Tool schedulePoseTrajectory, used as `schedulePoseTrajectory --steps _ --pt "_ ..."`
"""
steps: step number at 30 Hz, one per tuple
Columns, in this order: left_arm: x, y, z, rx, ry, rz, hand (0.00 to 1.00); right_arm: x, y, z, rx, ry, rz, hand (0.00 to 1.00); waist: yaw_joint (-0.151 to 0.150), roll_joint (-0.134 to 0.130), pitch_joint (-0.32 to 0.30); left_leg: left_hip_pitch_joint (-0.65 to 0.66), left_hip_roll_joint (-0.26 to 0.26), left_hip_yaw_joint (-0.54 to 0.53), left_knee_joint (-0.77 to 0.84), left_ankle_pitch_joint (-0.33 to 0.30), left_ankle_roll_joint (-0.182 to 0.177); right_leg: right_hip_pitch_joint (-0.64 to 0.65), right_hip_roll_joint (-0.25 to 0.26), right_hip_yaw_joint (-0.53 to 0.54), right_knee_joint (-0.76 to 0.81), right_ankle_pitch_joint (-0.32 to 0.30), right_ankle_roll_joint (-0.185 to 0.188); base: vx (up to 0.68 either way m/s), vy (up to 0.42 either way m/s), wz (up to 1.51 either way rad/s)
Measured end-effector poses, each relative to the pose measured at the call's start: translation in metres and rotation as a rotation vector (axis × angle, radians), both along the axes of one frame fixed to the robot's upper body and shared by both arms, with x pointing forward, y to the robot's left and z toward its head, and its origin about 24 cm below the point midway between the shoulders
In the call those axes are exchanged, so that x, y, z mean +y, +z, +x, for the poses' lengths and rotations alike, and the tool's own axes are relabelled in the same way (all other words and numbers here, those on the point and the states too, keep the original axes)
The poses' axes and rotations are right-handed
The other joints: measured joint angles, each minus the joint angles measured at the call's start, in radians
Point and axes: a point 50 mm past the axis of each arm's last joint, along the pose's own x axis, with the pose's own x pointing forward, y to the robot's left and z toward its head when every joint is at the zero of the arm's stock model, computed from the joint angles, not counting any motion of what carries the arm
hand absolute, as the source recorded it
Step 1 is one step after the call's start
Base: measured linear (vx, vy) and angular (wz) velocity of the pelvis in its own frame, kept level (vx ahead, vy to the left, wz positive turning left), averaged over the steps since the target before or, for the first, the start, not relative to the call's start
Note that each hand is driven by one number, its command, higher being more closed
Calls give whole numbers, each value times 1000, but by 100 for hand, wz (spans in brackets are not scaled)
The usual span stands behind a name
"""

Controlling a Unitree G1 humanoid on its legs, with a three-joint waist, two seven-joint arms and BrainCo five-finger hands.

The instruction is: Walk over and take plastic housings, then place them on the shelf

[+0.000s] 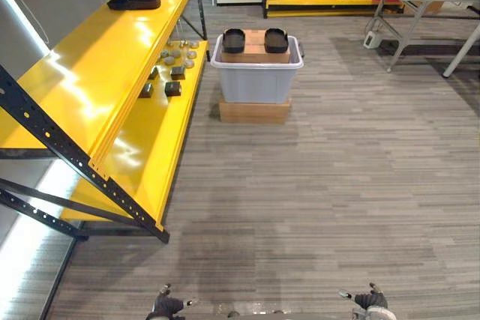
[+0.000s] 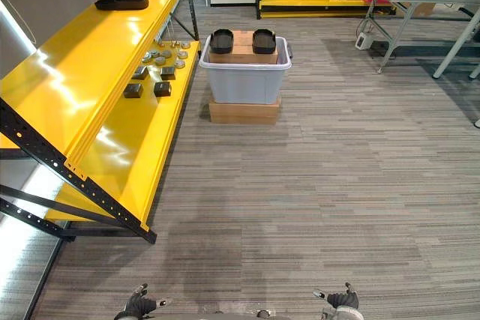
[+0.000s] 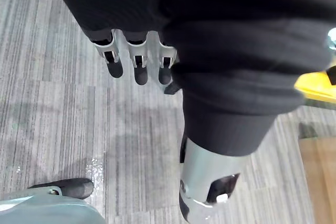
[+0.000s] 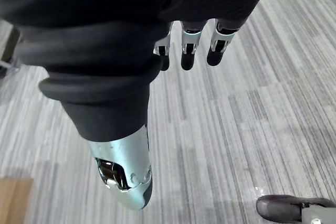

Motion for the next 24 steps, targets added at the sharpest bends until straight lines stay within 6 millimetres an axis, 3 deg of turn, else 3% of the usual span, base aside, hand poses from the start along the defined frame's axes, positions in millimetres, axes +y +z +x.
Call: schedulePoseTrajectory --steps 7,19,24 --pt "5 9 10 -94 3 12 0 -9 15 14 -87 74 -44 0 -1 6 2 0 1 -10 -2 0 0 -4 0 -14 0 0 0 -46 -14 4" --pt "7 18 19 -156 -12 11 0 -11 19 20 -98 103 -61 0 -1 8 2 -21 4 3 -9 -2 -1 -23 3 -13 -3 -1 1 18 -3 -1" --pt "8 24 29 -208 -2 8 0 -12 26 34 -148 101 -73 0 0 15 5 -67 10 27 50 -48 17 -55 6 14 5 -5 7 19 13 -19"
